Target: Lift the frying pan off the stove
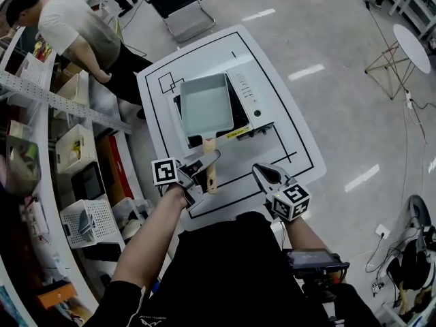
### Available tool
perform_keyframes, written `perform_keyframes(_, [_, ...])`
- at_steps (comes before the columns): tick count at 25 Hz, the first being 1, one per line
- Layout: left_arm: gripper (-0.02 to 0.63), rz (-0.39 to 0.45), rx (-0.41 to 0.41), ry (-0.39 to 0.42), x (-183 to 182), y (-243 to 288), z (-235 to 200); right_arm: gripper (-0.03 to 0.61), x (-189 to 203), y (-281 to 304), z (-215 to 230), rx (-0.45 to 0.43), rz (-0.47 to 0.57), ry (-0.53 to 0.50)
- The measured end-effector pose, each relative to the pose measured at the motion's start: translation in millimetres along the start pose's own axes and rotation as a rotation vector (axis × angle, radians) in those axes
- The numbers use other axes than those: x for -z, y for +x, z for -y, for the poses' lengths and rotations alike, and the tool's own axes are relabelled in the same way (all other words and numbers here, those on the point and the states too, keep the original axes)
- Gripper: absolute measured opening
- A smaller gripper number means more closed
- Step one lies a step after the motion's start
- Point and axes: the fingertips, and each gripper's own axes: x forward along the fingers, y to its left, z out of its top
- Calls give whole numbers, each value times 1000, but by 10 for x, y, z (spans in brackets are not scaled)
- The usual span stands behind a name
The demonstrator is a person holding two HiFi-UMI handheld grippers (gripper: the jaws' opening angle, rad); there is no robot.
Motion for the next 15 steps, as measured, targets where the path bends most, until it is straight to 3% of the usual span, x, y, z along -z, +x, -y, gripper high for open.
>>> perform_keyframes(15, [129, 22, 5, 76, -131, -177, 103, 25, -2, 133, -222, -20, -30, -38])
